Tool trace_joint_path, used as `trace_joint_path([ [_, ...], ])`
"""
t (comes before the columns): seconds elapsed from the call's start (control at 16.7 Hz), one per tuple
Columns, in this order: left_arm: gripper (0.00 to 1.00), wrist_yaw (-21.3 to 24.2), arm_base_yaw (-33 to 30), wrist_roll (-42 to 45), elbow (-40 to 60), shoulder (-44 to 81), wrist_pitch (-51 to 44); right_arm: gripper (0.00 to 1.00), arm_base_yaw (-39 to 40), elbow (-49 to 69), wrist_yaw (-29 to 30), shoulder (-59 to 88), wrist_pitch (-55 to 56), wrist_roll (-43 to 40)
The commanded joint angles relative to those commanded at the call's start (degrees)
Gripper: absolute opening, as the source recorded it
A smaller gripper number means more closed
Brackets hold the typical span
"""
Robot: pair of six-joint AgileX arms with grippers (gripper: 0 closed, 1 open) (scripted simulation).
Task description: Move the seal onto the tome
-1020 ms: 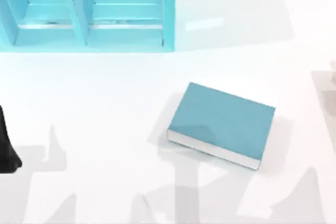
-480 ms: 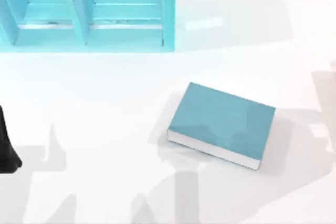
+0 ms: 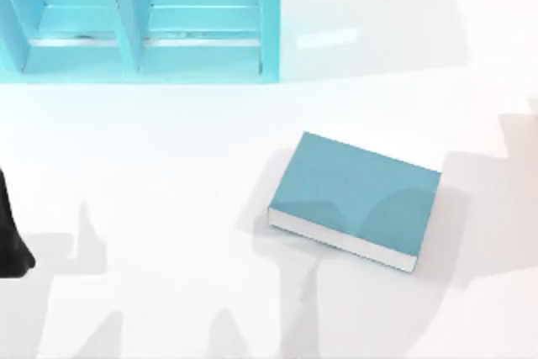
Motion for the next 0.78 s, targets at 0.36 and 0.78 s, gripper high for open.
trace_joint_path([
  [0.36,1.00,0.0,0.0,0.0,0.0,0.0,0.0,1.00,0.2,-2.3,0.0,0.3,2.4,0.2],
  [0.78,1.00,0.0,0.0,0.0,0.0,0.0,0.0,1.00,0.2,-16.5,0.0,2.9,19.7,0.3],
])
